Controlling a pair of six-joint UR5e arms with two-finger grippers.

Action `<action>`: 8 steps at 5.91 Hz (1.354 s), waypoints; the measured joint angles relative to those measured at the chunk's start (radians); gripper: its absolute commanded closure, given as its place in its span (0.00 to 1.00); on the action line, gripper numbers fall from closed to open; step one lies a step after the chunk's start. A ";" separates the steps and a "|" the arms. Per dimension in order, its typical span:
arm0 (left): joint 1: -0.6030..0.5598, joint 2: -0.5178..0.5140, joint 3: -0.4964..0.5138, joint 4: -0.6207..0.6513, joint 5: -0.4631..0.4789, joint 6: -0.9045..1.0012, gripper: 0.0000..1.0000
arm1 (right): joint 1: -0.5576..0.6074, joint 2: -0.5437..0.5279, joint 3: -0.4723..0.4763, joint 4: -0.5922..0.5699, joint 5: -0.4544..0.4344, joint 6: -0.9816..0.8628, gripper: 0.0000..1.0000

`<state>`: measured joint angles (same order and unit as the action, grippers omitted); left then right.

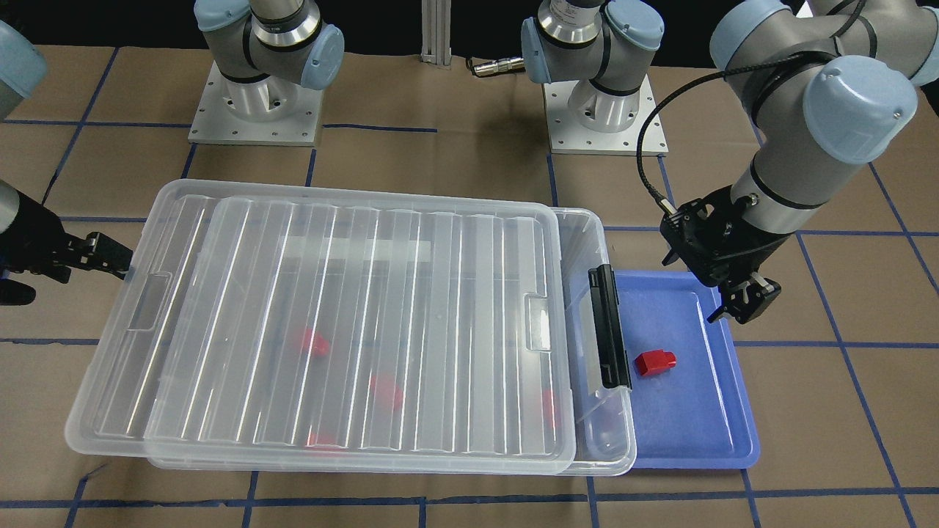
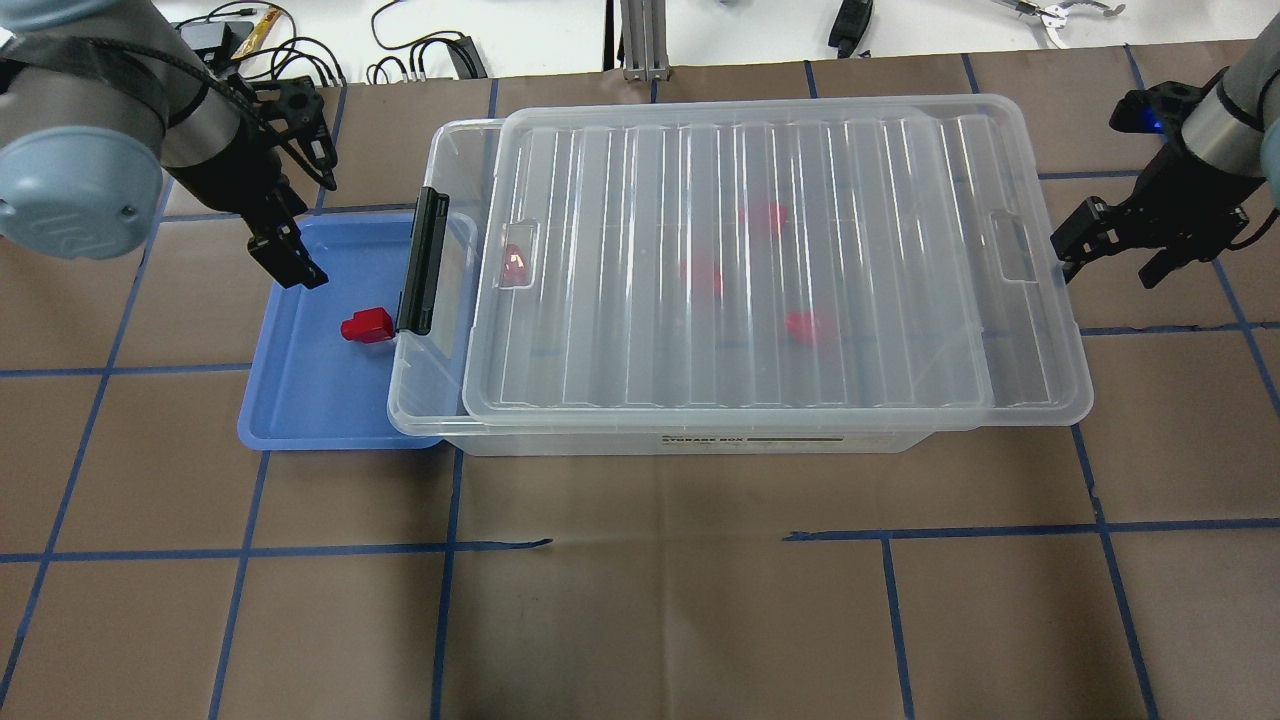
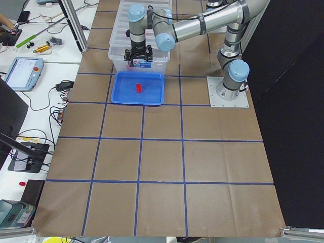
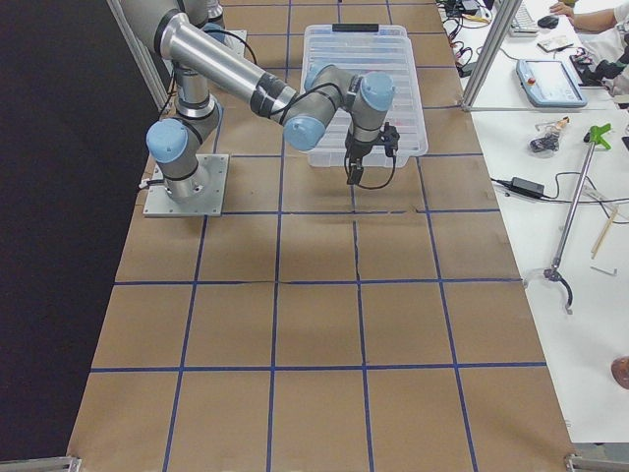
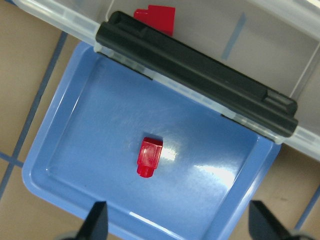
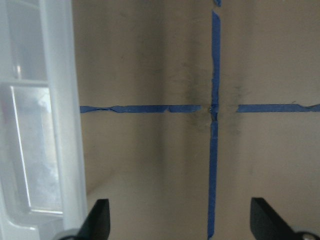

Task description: Place red block in blue tray from box

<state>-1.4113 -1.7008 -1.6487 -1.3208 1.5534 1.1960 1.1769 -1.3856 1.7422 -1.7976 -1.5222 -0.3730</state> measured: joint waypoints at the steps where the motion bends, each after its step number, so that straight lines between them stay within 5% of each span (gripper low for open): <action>1: -0.054 0.048 0.027 -0.067 0.016 -0.260 0.02 | 0.028 -0.006 0.007 0.000 0.005 0.033 0.00; 5: -0.216 0.089 0.150 -0.239 0.074 -1.042 0.02 | 0.106 -0.102 -0.099 0.044 -0.042 0.092 0.00; 8: -0.242 0.090 0.185 -0.306 0.079 -1.310 0.02 | 0.337 -0.191 -0.164 0.163 -0.035 0.458 0.00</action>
<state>-1.6533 -1.6111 -1.4636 -1.6269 1.6323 -0.1141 1.5142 -1.5770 1.5780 -1.6345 -1.5569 0.0855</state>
